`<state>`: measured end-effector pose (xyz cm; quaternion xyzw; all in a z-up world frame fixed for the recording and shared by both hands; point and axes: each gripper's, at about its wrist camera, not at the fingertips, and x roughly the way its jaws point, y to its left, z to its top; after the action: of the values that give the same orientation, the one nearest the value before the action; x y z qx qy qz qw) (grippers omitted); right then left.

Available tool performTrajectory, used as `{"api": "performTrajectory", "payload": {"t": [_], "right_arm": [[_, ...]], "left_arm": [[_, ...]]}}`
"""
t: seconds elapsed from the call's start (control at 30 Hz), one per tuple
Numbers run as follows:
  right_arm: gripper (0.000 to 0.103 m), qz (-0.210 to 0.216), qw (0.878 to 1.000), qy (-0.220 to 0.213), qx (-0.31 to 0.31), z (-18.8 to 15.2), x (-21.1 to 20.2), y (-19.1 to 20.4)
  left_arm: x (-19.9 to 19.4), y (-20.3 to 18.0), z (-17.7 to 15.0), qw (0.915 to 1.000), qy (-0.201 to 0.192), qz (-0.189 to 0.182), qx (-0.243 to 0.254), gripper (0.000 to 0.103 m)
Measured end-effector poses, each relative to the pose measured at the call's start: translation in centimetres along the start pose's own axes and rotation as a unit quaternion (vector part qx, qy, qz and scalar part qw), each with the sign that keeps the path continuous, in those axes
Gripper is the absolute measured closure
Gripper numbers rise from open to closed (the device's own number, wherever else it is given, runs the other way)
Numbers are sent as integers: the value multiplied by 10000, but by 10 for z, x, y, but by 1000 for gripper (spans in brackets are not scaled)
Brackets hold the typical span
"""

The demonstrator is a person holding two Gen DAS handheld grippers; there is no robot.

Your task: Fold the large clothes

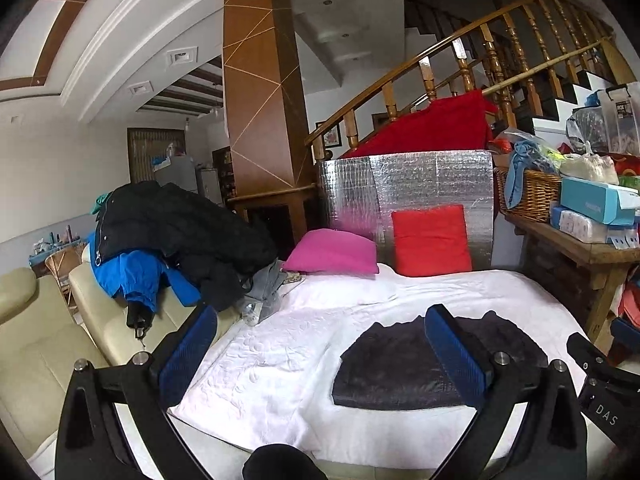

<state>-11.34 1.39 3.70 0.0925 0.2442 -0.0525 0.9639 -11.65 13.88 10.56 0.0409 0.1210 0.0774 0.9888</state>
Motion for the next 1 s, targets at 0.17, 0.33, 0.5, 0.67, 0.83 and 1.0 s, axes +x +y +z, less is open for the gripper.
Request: {"api": "performTrajectory", "payload": {"t": [0.17, 0.33, 0.5, 0.67, 0.83, 1.0], "right_arm": [[26, -17, 10000, 27, -11, 0, 2, -1], [26, -8, 10000, 42, 8, 0, 4, -2], [26, -6, 10000, 43, 8, 0, 4, -3], [26, -9, 10000, 52, 20, -2, 4, -3], [26, -20, 10000, 48, 25, -2, 5, -3], [26, -28, 10000, 39, 13, -2, 5, -1]], "left_arm": [[-1, 5, 0, 10000, -7, 42, -76, 0], [2, 9, 0, 9999, 26, 67, -118, 0], [2, 9, 0, 9999, 21, 76, -107, 0], [5, 9, -2, 9999, 50, 69, -87, 0], [6, 10, -3, 9999, 59, 71, -80, 0], [6, 10, -3, 9999, 56, 82, -73, 0]]}}
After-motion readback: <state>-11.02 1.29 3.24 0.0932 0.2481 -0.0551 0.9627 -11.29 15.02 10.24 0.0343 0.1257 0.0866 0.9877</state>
